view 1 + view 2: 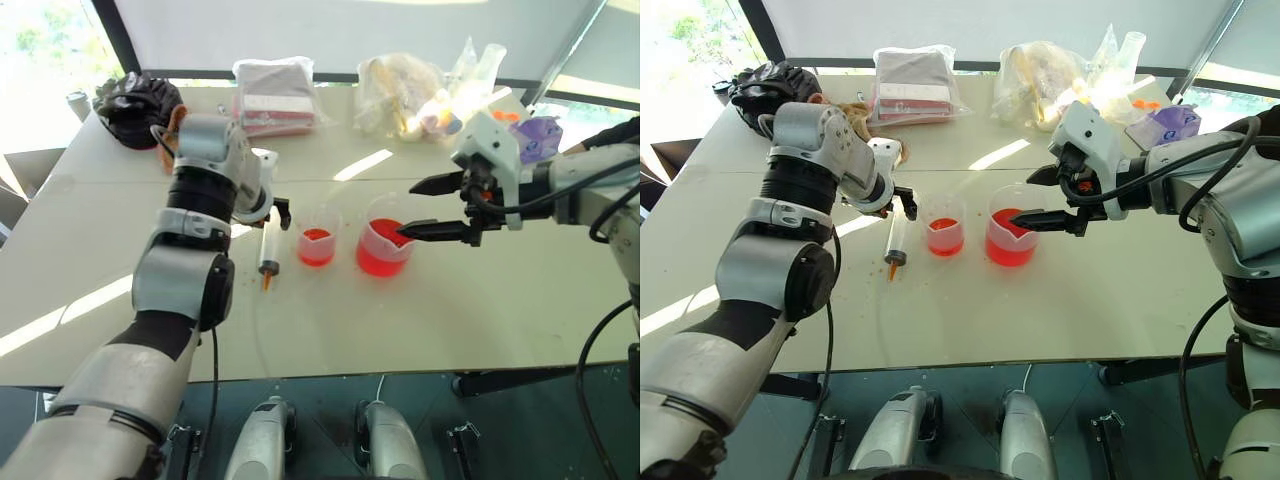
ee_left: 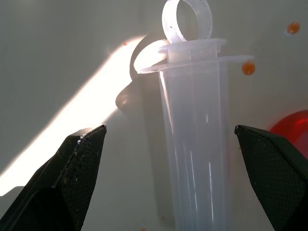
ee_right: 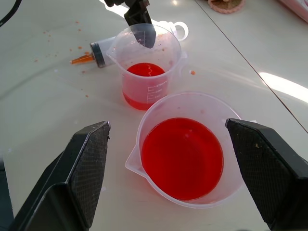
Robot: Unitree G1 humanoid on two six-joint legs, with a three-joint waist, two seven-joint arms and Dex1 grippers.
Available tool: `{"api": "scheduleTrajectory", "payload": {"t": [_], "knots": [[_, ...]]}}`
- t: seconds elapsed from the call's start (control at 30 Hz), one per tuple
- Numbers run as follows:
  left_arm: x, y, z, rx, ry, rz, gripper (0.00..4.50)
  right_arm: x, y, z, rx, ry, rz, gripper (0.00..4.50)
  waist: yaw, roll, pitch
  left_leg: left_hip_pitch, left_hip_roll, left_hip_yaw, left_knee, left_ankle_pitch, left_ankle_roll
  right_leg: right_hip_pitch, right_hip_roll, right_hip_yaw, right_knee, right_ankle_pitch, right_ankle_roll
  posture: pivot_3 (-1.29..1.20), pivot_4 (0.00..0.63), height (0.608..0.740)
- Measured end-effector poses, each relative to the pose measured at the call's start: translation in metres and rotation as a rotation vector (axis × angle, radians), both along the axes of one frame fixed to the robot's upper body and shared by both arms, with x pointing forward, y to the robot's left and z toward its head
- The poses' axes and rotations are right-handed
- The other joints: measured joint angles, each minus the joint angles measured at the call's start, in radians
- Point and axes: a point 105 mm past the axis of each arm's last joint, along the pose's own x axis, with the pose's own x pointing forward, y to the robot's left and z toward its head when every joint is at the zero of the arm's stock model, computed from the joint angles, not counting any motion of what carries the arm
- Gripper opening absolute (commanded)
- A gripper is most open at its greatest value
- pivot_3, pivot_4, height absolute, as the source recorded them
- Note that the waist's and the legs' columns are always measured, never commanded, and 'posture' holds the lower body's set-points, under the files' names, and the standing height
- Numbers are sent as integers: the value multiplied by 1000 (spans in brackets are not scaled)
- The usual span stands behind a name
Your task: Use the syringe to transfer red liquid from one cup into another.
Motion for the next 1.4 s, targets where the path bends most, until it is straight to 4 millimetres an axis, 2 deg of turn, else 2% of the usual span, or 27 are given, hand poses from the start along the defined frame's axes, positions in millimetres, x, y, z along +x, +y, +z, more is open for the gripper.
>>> {"api": "scheduleTrajectory", "payload": {"t": [0.17, 0.4, 0.5, 0.67, 0.7, 0.97, 1.07, 1.13, 1.3, 1.4], "knots": [[2, 2, -18, -15, 36, 48, 4467, 0, 0, 0, 1, -3, -5, 4045, 0, 0, 0, 0, 0, 0, 0, 0, 0, 0, 0, 0, 0, 0, 0, 0, 150, 740], [12, 2, -20, -29, -14, 79, 4467, 1, 0, 0, 1, -5, -7, 4045, 1, 0, 0, 1, 0, 0, 0, 0, 0, 0, -1, 0, 0, 0, 0, 0, 150, 740], [15, 1, -20, -29, -32, 82, 3709, 1, 0, 0, 1, -6, -8, 4045, 1, 0, 0, 1, 0, 0, 0, 0, 0, 0, -1, 0, 0, 0, 0, 0, 150, 740], [17, 2, -20, -39, -40, 91, 1675, 1, 0, 0, 1, -7, -10, 4045, 2, 0, 0, 1, 0, 0, 0, 0, 0, 0, -1, 0, 0, 0, 0, 0, 150, 740], [17, 1, -20, -43, -39, 92, 1458, 1, -1, 0, 0, -8, -10, 4045, 2, 0, 0, 1, 0, 0, 0, 0, 0, 1, -1, 0, 0, 0, 0, 0, 150, 740], [20, 5, -16, -88, -62, 131, 1450, 1, -1, 1, 0, -13, -12, 4045, 0, 0, 0, 1, 1, 0, 0, 0, -1, 0, -1, 0, 0, 0, 0, 0, 150, 740], [29, 18, 0, -152, -178, 176, 1450, 2, -1, 1, 1, -14, -13, 4045, -2, -1, 0, 0, 2, 0, 0, 0, -1, -2, -1, 0, 1, 0, 0, 0, 150, 740], [31, 29, 19, -208, -251, 200, 1450, 2, -1, 1, 1, -15, -17, 4045, -2, -1, 0, 0, 2, 0, 0, 0, -1, -2, -1, 0, 1, 0, 0, 0, 150, 740], [31, 52, 88, -393, -560, 156, 1450, 5, -4, 3, 6, -31, -35, 4045, -1, 0, 0, -1, 2, 1, -1, 0, -2, -2, -1, 0, 1, 0, 0, 0, 150, 740], [26, 45, 124, -459, -709, 77, 1450, 7, -6, 6, 12, -47, -46, 4045, 9, -1, 0, -1, 1, -1, 0, 0, -2, 0, -1, 0, 0, 0, 0, 0, 150, 740]]}}
